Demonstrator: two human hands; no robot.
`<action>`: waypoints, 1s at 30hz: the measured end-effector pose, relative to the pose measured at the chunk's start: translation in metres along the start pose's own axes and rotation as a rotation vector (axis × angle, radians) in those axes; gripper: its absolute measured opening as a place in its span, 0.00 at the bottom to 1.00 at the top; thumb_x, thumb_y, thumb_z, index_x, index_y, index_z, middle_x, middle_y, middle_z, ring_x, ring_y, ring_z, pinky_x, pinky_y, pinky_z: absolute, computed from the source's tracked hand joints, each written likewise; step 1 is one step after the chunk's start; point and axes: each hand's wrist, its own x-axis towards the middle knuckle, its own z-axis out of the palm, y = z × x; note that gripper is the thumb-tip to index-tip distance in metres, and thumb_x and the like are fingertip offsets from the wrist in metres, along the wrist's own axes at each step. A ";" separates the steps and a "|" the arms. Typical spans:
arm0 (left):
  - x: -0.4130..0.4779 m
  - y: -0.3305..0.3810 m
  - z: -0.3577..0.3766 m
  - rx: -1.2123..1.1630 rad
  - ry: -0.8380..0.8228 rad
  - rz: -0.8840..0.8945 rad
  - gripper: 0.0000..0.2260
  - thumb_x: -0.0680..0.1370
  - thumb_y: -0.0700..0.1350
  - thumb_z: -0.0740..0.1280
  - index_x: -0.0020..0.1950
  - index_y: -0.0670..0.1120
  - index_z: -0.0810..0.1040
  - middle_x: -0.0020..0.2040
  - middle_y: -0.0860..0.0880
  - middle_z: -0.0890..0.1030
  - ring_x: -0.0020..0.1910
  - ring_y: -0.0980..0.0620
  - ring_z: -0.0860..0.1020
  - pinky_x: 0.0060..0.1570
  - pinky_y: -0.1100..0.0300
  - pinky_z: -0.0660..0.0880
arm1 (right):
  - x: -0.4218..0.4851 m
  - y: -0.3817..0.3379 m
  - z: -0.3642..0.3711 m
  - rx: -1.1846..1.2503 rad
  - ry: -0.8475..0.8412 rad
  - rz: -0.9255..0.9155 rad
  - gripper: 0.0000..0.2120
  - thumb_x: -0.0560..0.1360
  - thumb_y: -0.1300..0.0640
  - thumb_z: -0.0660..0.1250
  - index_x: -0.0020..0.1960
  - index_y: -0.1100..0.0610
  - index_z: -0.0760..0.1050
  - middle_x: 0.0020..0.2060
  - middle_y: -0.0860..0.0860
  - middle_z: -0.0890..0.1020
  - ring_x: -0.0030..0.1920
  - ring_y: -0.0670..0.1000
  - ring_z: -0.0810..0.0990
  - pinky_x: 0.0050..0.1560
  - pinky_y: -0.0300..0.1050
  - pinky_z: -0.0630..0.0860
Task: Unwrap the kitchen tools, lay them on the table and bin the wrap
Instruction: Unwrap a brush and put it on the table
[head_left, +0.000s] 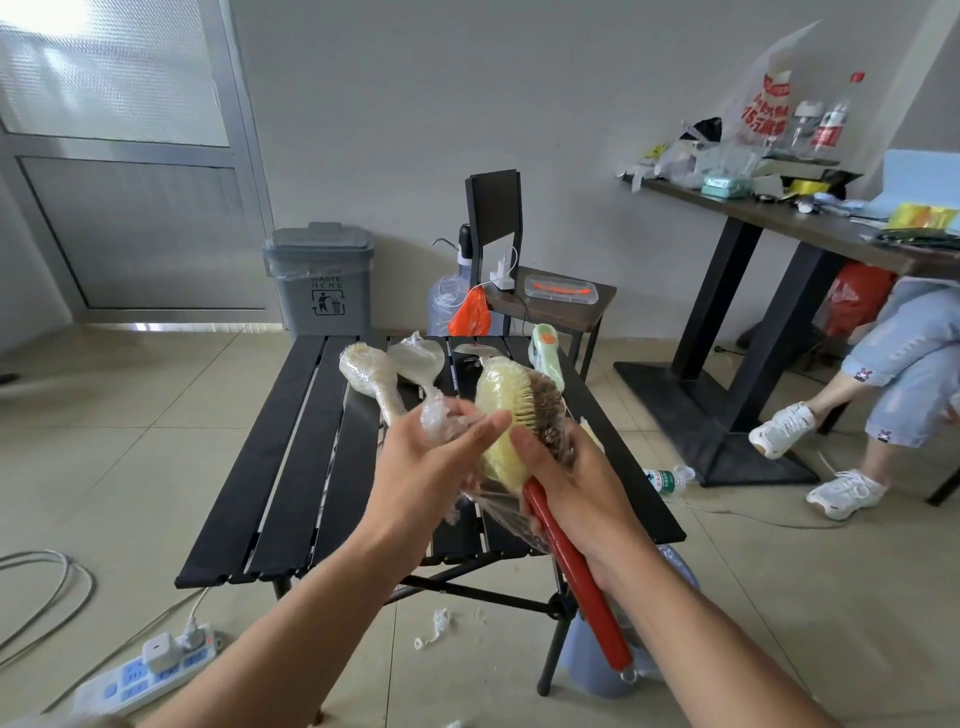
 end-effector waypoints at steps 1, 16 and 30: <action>-0.001 0.001 -0.001 0.058 -0.009 0.004 0.11 0.78 0.56 0.77 0.42 0.51 0.82 0.33 0.49 0.82 0.29 0.51 0.79 0.29 0.58 0.77 | 0.000 0.001 0.000 -0.012 -0.002 -0.008 0.25 0.70 0.27 0.75 0.61 0.37 0.76 0.36 0.52 0.86 0.30 0.49 0.83 0.31 0.41 0.79; -0.003 0.003 -0.011 -0.098 0.204 -0.100 0.13 0.88 0.51 0.60 0.59 0.40 0.71 0.46 0.40 0.88 0.40 0.39 0.88 0.35 0.43 0.85 | 0.009 -0.002 -0.010 0.166 0.036 0.059 0.39 0.62 0.26 0.80 0.56 0.58 0.80 0.31 0.52 0.81 0.25 0.48 0.77 0.29 0.40 0.78; 0.019 0.013 -0.041 0.257 0.353 -0.100 0.13 0.83 0.55 0.70 0.46 0.47 0.78 0.31 0.52 0.80 0.20 0.61 0.69 0.20 0.63 0.65 | 0.019 -0.007 -0.034 0.104 0.191 -0.037 0.22 0.69 0.50 0.84 0.57 0.55 0.81 0.39 0.51 0.88 0.31 0.48 0.83 0.30 0.40 0.79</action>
